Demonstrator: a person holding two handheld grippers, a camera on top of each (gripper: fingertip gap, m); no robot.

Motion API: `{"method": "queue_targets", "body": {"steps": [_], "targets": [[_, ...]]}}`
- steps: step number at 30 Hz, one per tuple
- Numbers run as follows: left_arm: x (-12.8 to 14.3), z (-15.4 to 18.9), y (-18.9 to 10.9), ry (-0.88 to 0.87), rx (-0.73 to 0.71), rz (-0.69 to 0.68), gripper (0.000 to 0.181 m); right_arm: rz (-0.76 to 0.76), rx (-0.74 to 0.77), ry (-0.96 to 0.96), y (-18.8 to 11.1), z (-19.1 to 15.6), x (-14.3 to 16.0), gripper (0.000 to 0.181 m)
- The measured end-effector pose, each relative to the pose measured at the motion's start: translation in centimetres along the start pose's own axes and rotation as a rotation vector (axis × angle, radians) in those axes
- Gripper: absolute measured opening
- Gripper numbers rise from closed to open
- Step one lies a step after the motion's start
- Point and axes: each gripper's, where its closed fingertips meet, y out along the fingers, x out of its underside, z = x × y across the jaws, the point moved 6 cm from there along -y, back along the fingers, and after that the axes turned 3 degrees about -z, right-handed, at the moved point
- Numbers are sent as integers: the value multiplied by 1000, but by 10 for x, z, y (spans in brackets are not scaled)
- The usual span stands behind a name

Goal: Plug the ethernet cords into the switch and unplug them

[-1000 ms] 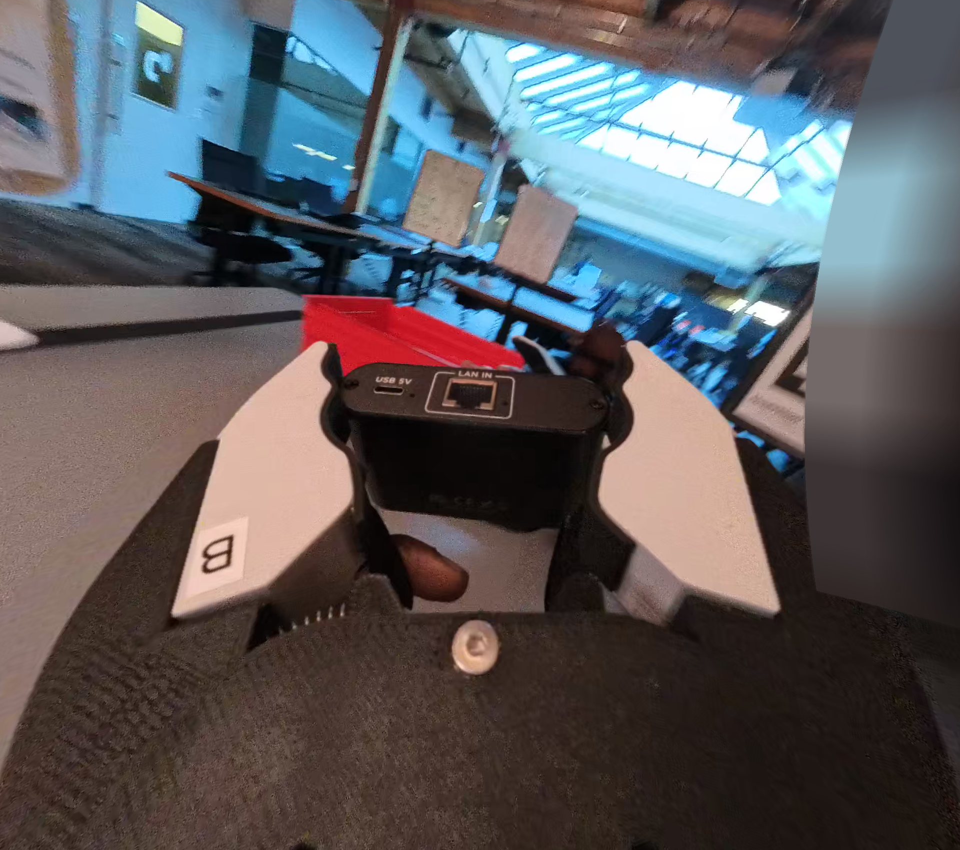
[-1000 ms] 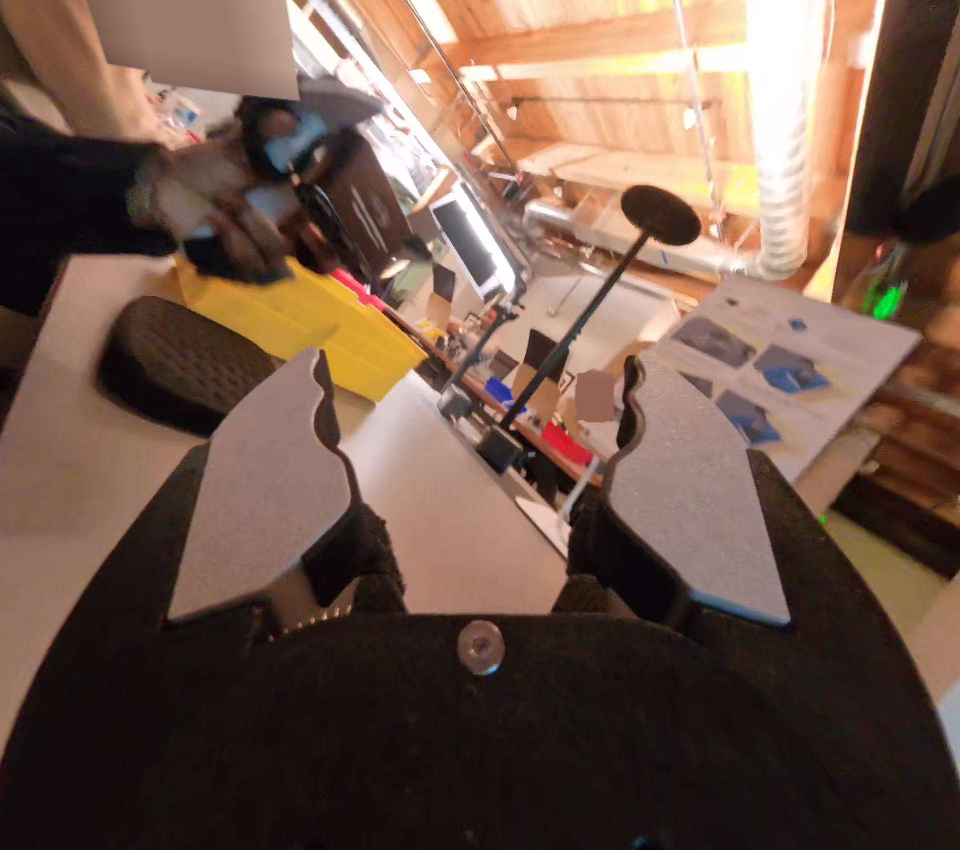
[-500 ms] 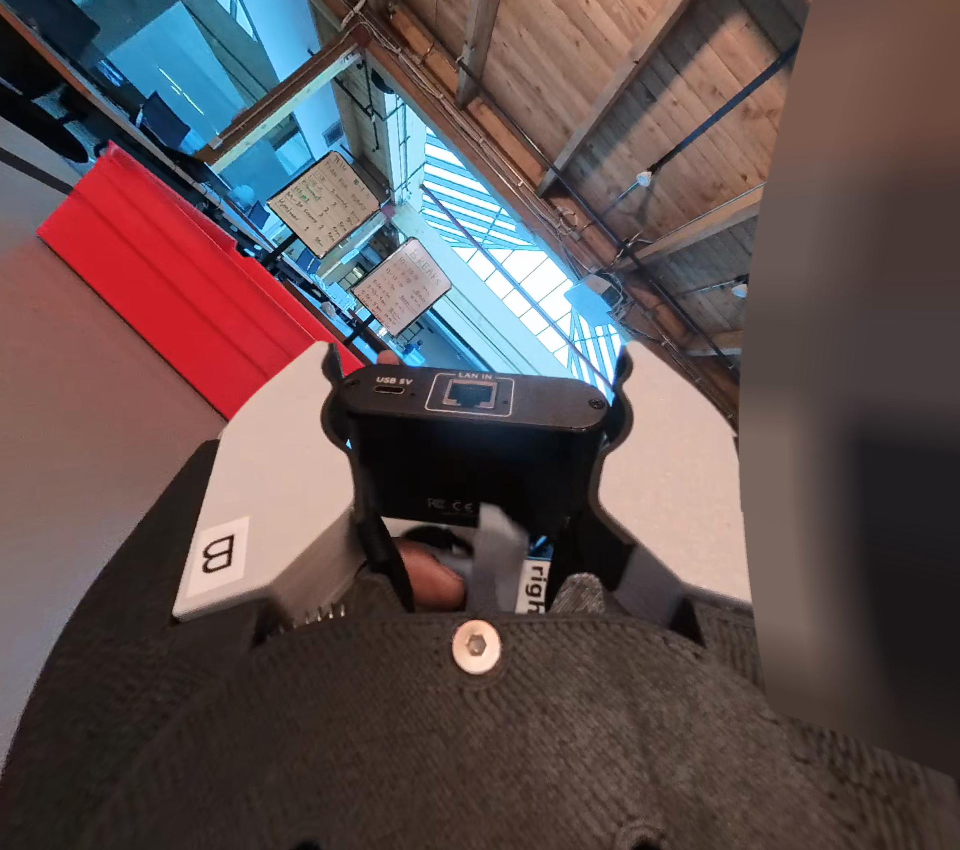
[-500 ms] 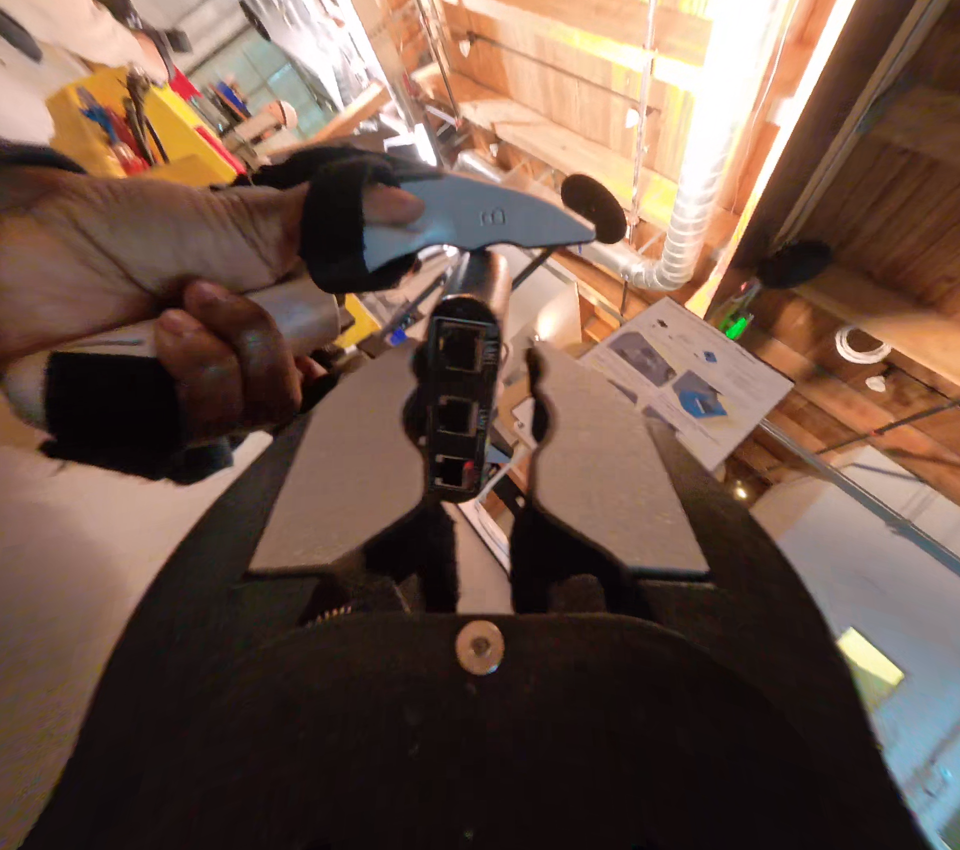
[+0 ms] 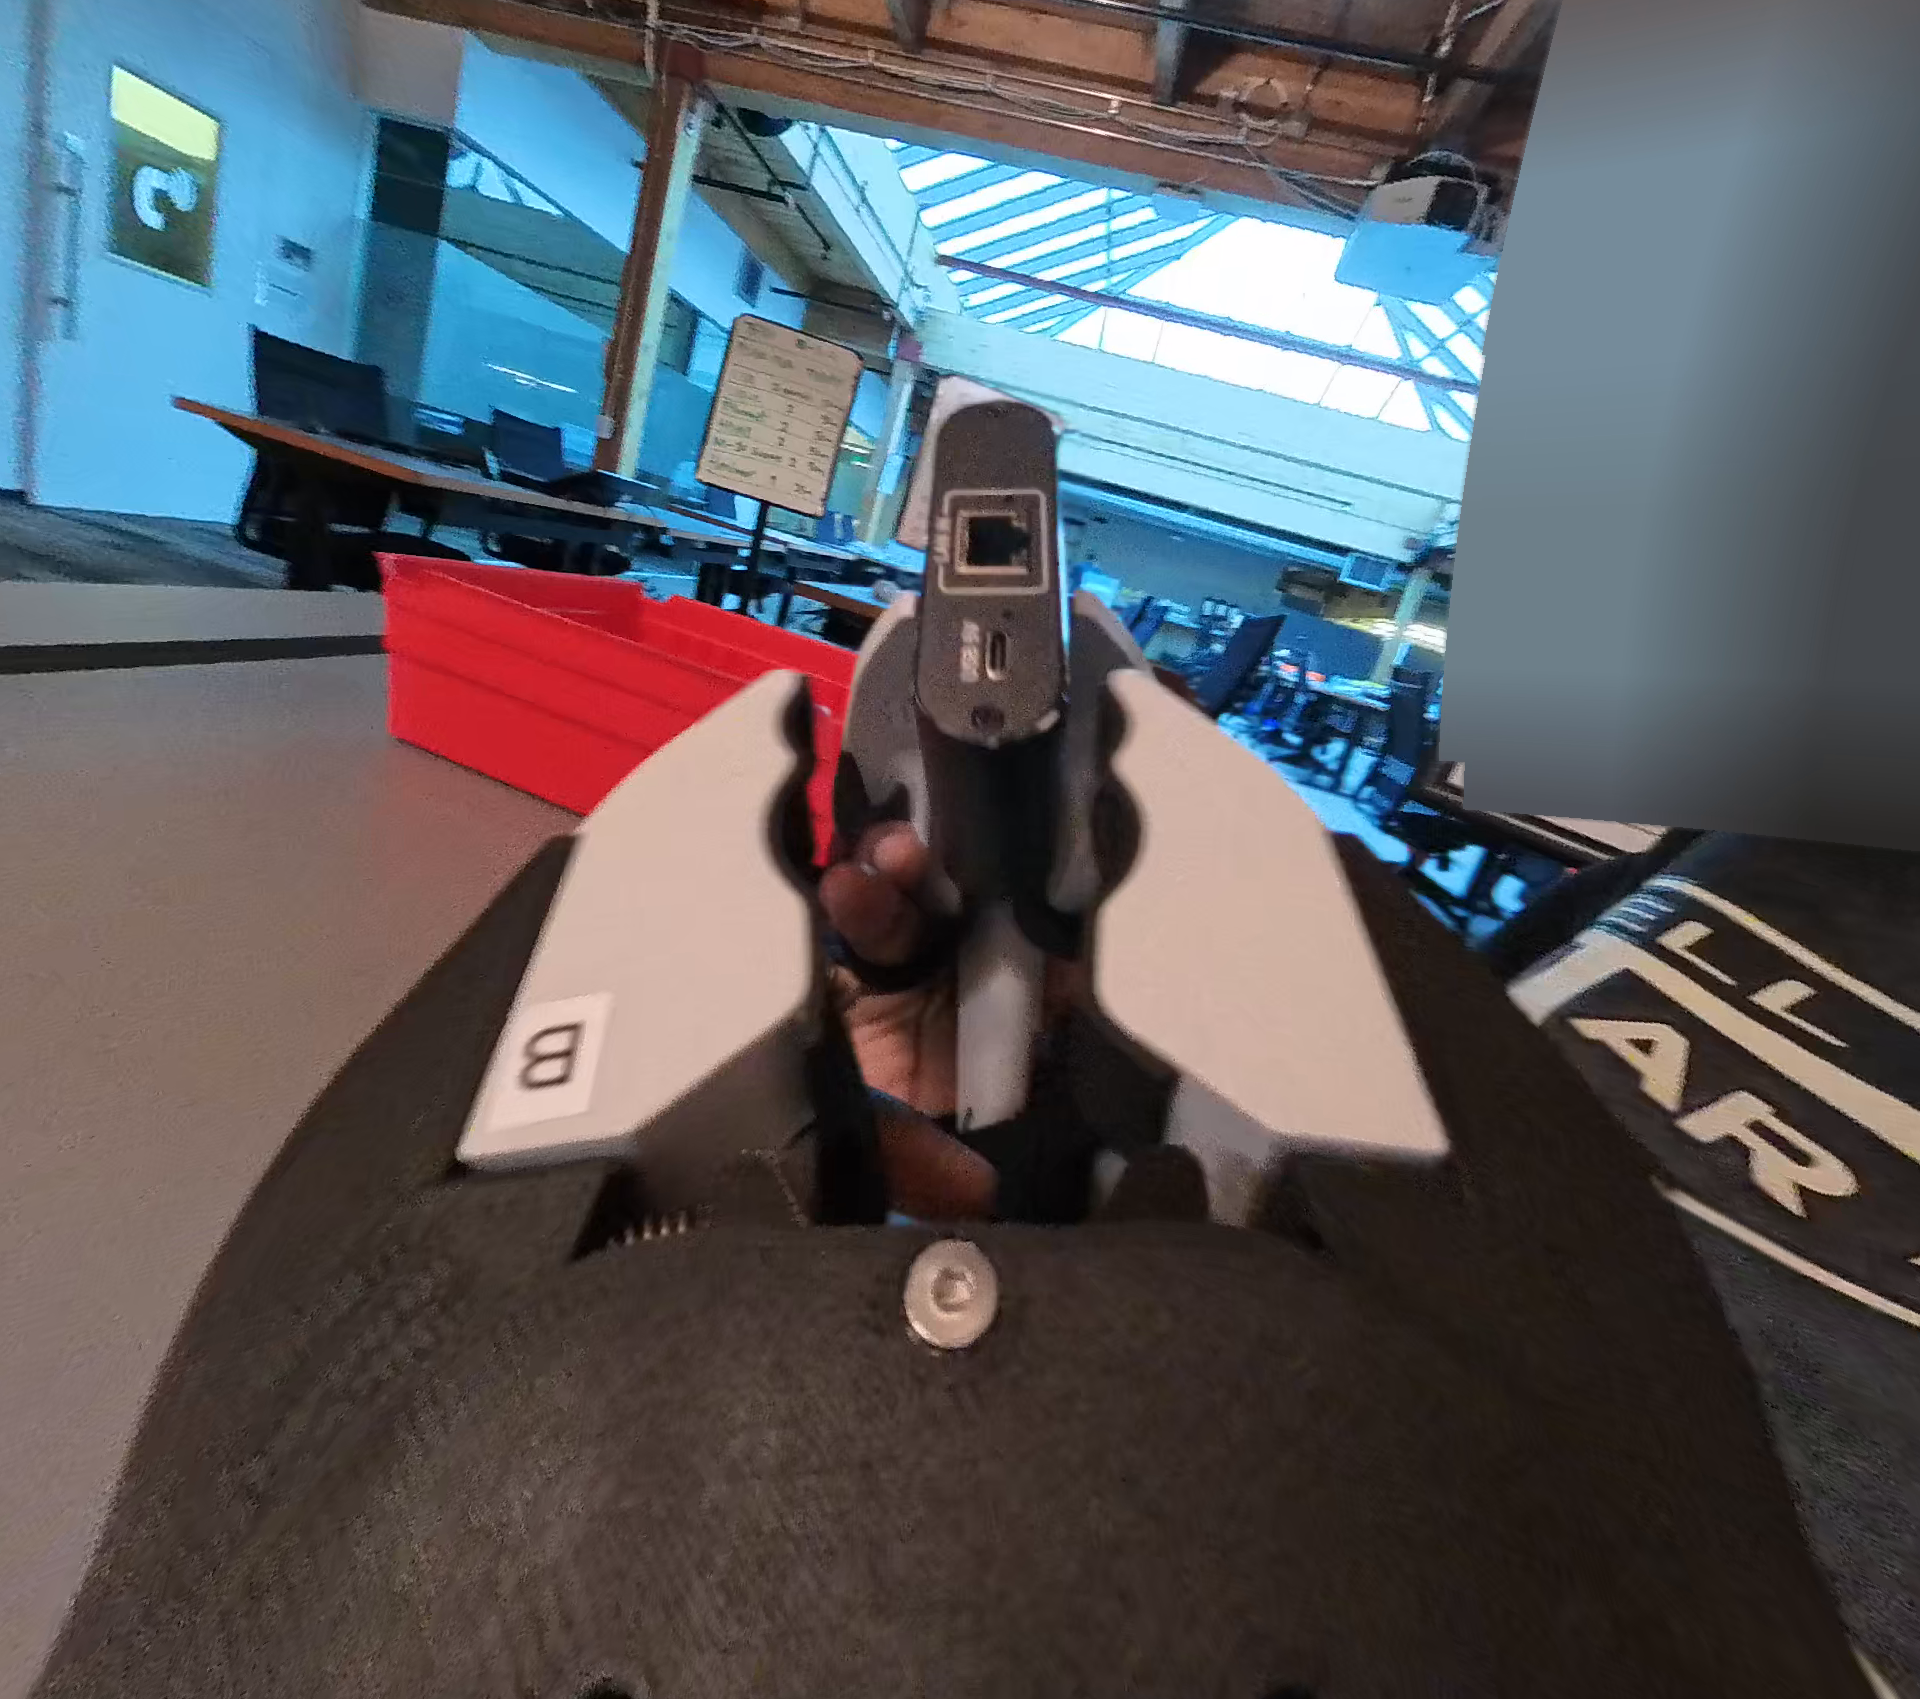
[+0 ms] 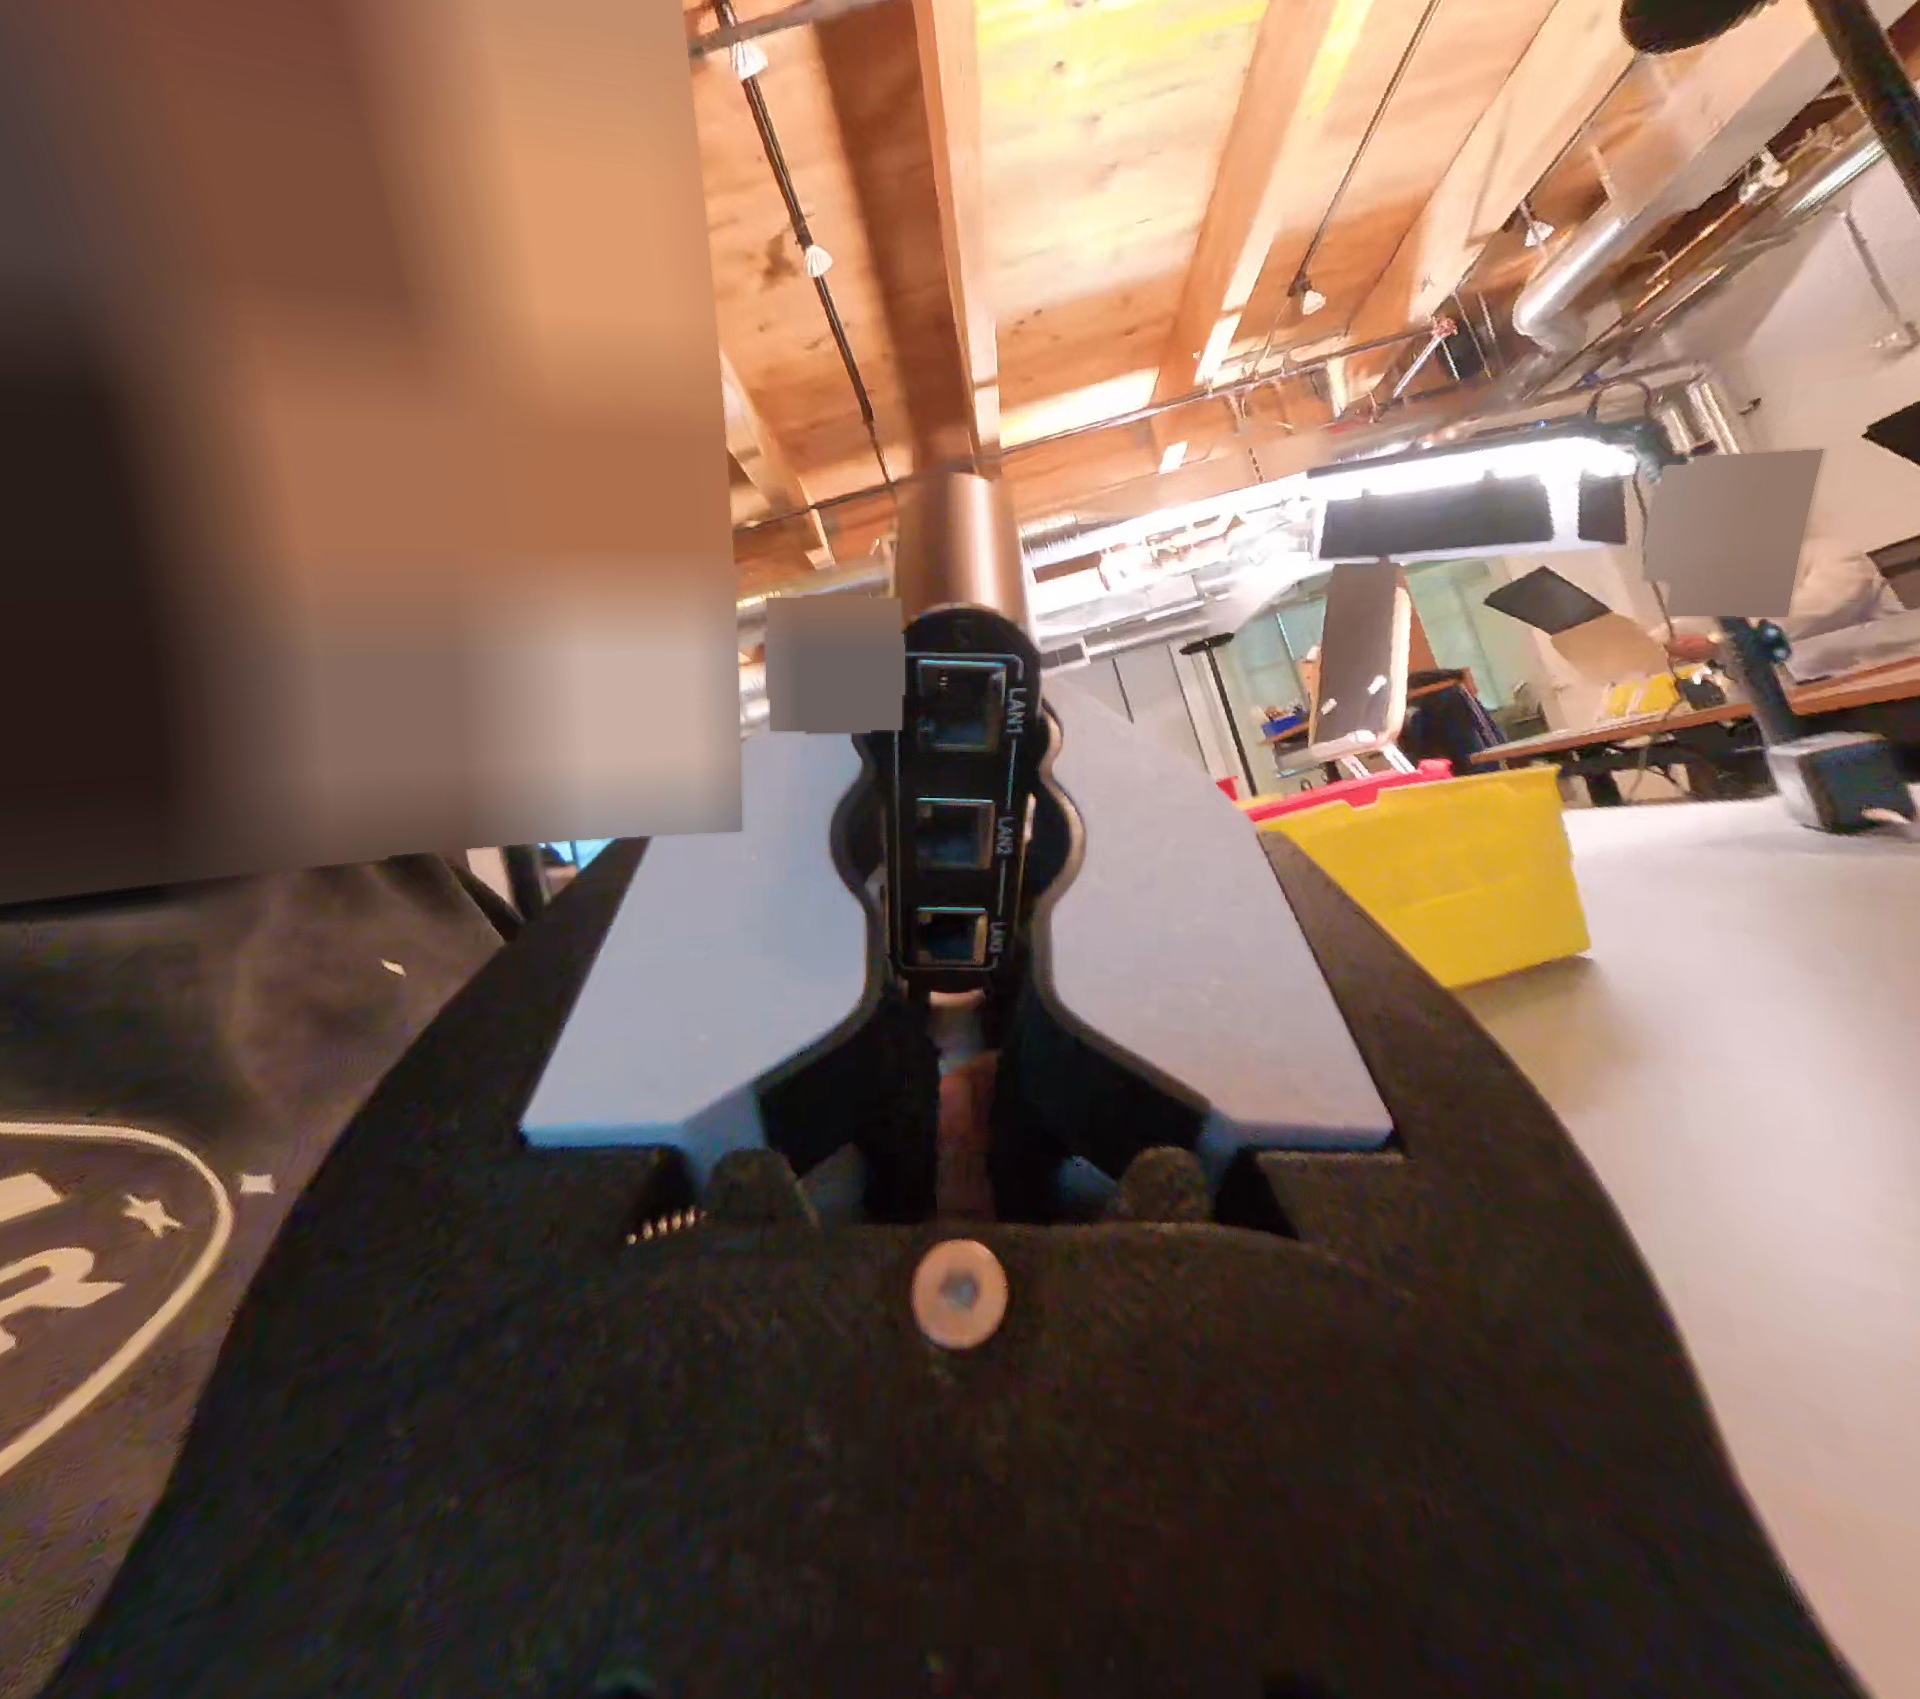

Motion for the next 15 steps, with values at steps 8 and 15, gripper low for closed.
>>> {"method": "queue_targets", "body": {"steps": [8, 15], "targets": [[-14, -12, -20, 509, -398, 29, 24, 85, 311, -151, -7, 20, -13, 59], [-5, -16, -25, 1371, -669, -293, 24, -381, 290, -988, 8, -4, -16, 67]]}}
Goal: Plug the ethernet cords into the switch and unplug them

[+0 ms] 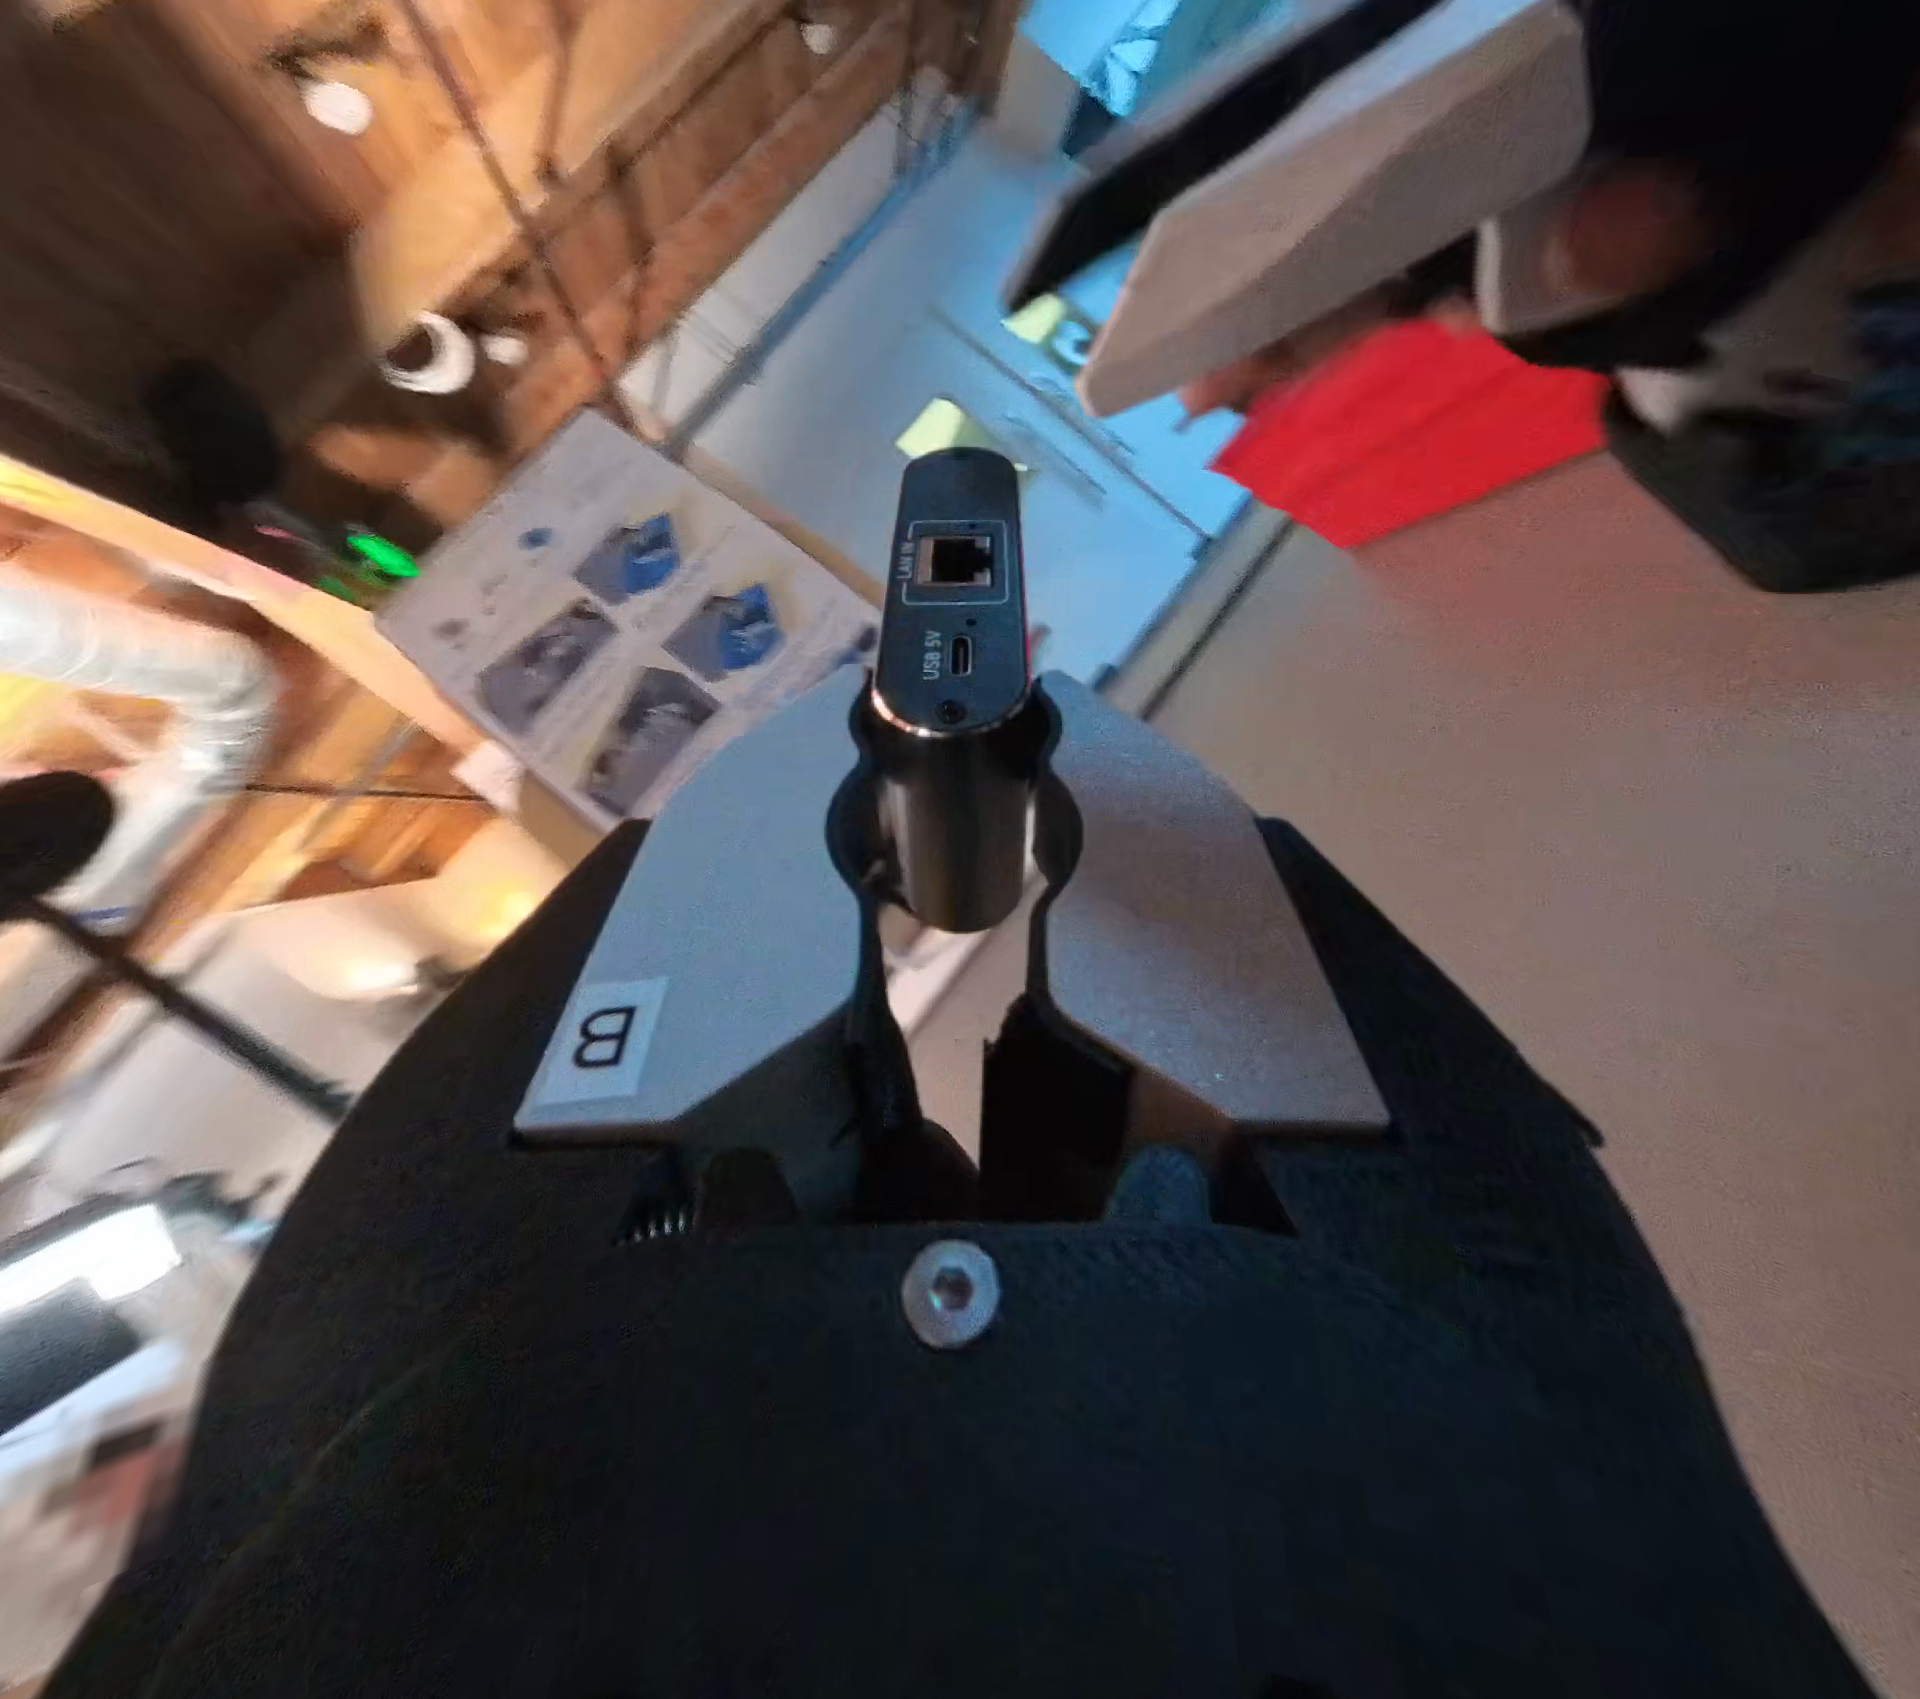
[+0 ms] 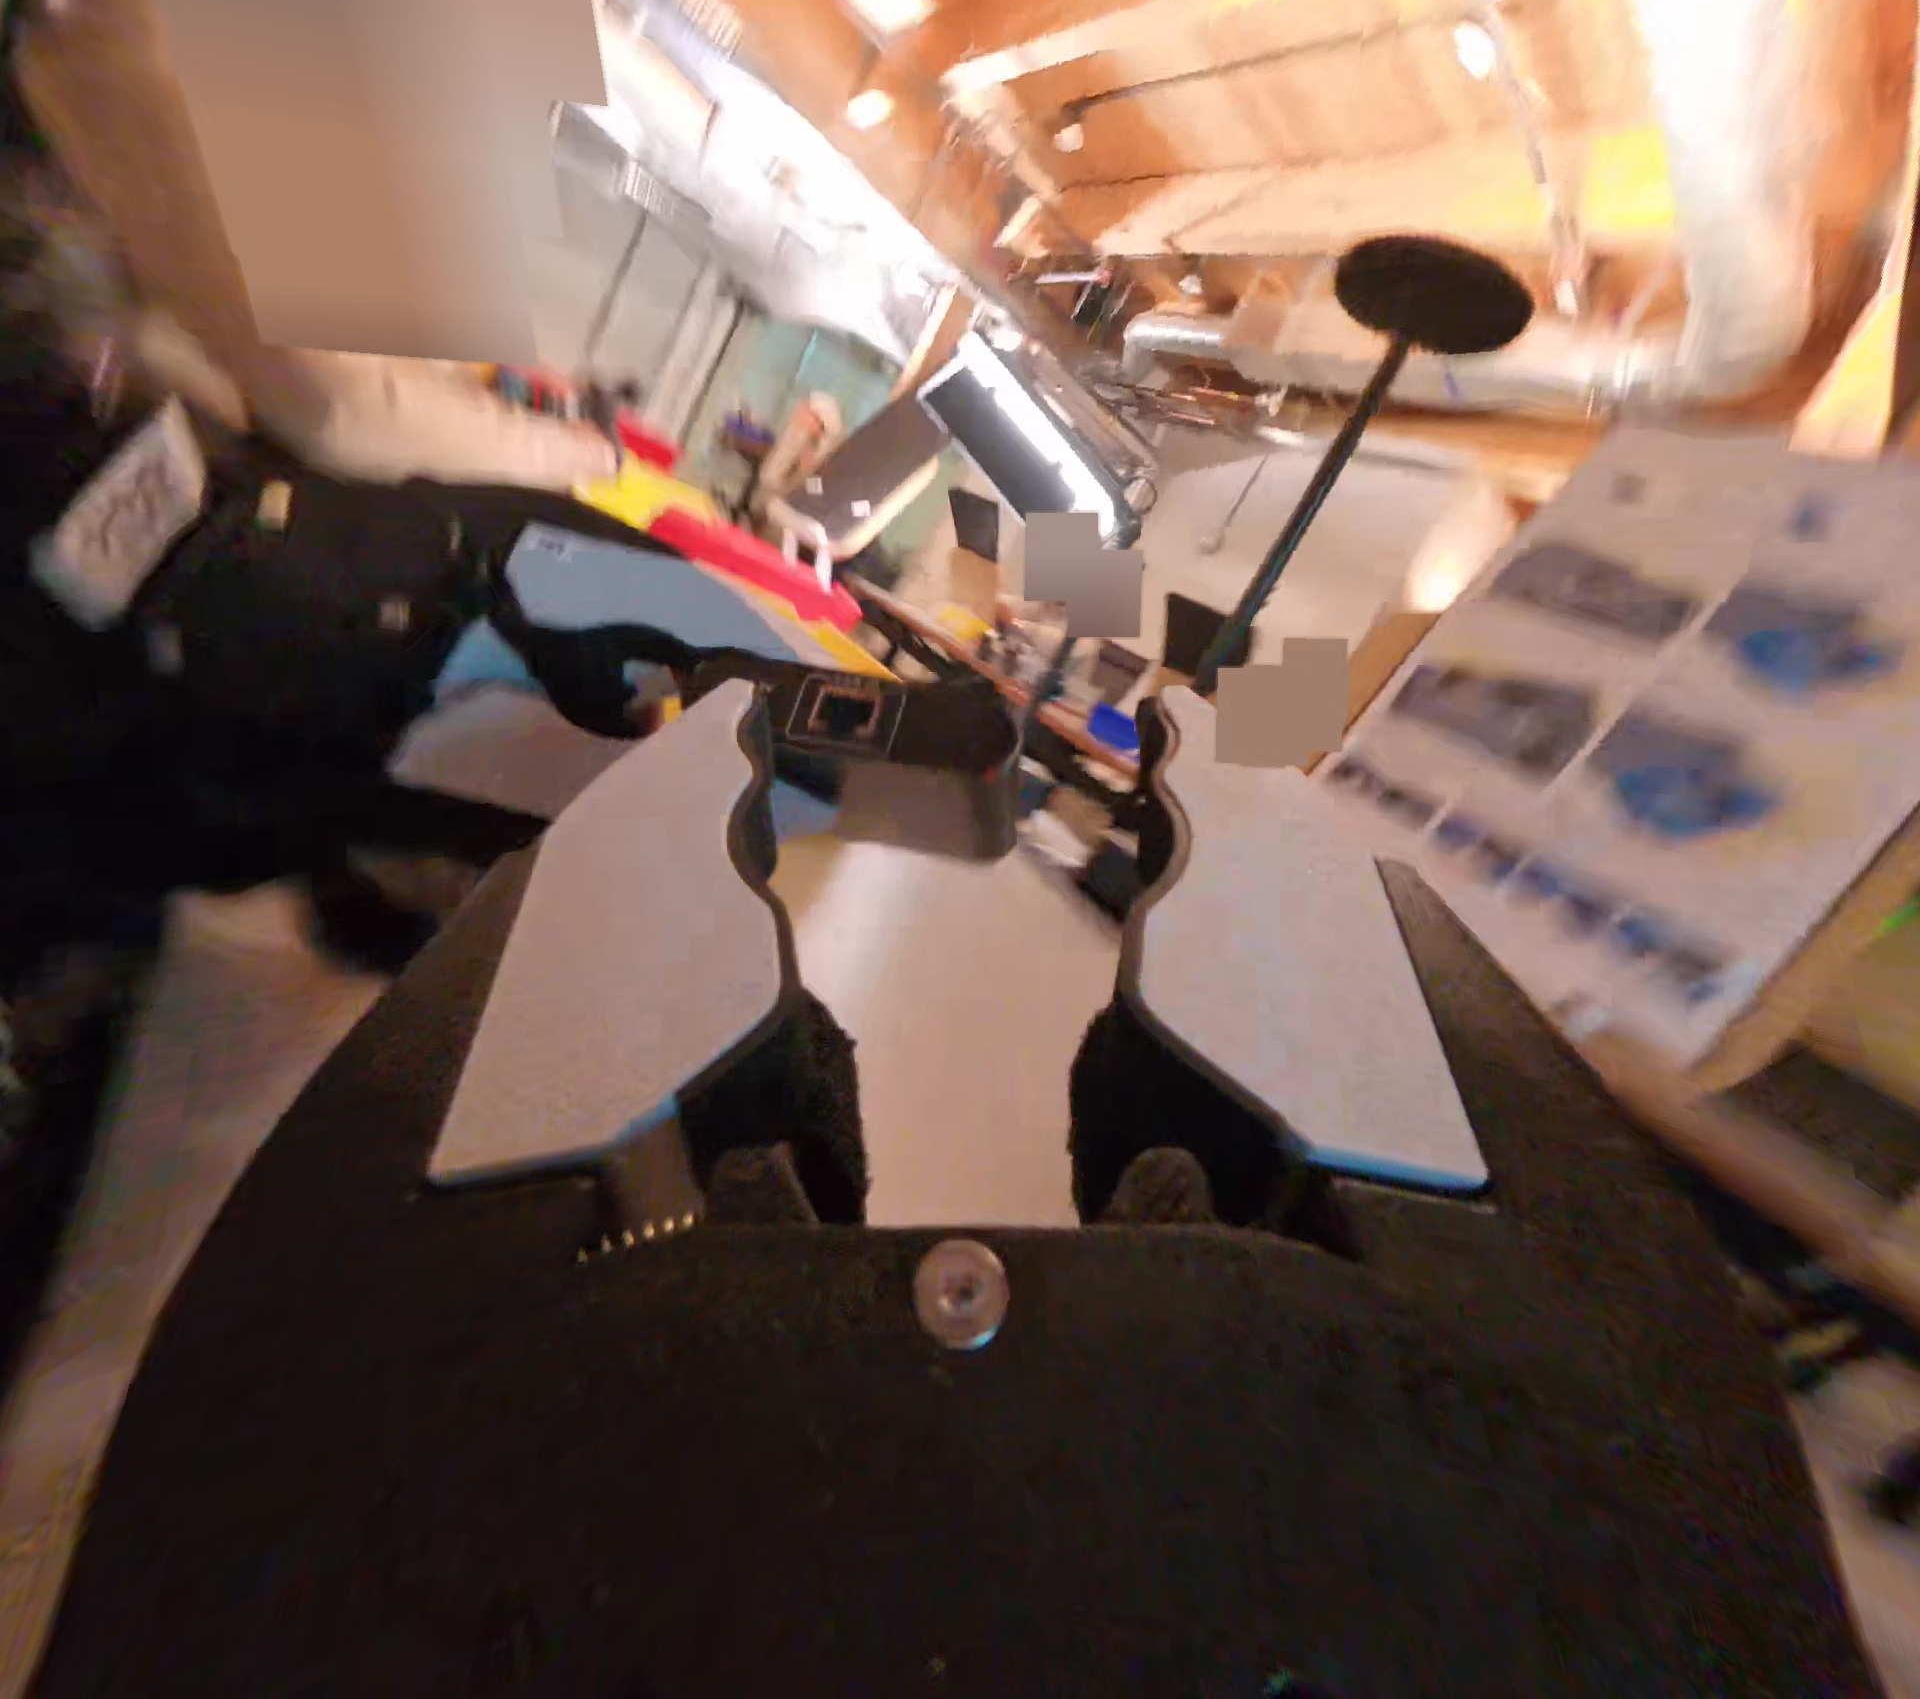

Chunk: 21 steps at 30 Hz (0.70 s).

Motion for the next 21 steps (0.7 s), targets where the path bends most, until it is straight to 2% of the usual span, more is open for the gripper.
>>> {"method": "queue_targets", "body": {"steps": [3, 5, 9, 10, 11, 12, 15, 18, 21], "targets": [[7, 8, -1, -55, 179, -22, 24, -162, -157, -459, -1, 0, -11, 66], [10, 11, -4, -53, 276, -38, 24, -306, -320, -646, -1, -3, -8, 63], [6, 17, -9, -71, 423, -8, 25, -450, -542, -743, 8, -14, 2, 59], [3, 19, -10, -87, 454, 15, 25, -483, -575, -738, 11, -18, 6, 55], [0, 20, -11, -110, 485, 43, 25, -530, -600, -729, 13, -21, 12, 43], [-3, 20, -12, -139, 505, 70, 25, -583, -604, -713, 15, -23, 16, 27], [0, 14, -11, -202, 470, 68, 30, -705, -522, -447, 18, -20, 21, 24], [10, -14, -9, -411, 296, 106, 61, -903, -312, -88, 9, 3, 34, 24], [35, -54, -11, -734, 43, 130, 67, -1075, -96, 249, -11, 27, 58, 24]]}}
